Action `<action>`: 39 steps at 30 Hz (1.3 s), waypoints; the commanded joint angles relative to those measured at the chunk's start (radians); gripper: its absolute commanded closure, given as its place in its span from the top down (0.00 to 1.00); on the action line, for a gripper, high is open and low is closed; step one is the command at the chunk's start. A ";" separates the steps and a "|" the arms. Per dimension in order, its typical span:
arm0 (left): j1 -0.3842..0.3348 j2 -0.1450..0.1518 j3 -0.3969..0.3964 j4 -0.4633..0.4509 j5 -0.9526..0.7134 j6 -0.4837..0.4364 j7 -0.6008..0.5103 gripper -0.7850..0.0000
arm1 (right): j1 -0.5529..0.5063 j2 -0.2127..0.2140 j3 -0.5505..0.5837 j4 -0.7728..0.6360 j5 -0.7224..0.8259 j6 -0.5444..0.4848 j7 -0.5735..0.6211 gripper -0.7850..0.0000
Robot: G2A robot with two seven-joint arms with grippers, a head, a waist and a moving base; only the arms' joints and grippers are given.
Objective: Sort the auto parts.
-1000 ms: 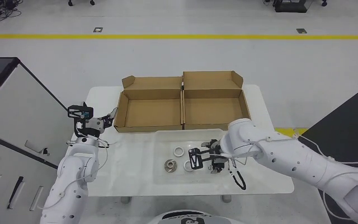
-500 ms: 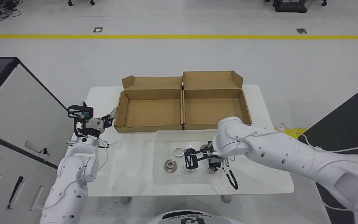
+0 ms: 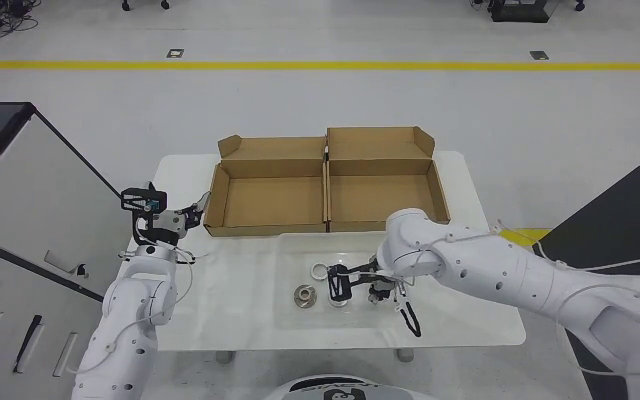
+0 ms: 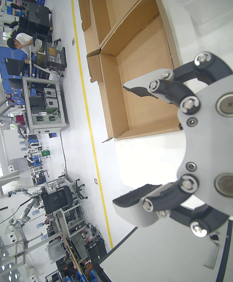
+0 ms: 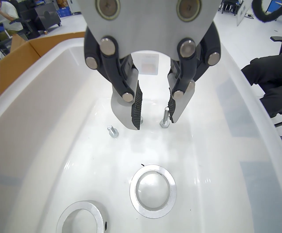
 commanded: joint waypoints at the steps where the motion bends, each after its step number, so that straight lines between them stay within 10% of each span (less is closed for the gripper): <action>1: 0.000 0.000 0.000 0.000 0.000 0.000 0.000 1.00 | 0.000 0.001 0.000 -0.002 0.000 0.001 0.001 0.41; 39: 0.000 0.000 0.000 0.000 0.000 0.000 0.000 1.00 | -0.040 0.019 0.000 0.010 0.005 0.000 0.001 0.42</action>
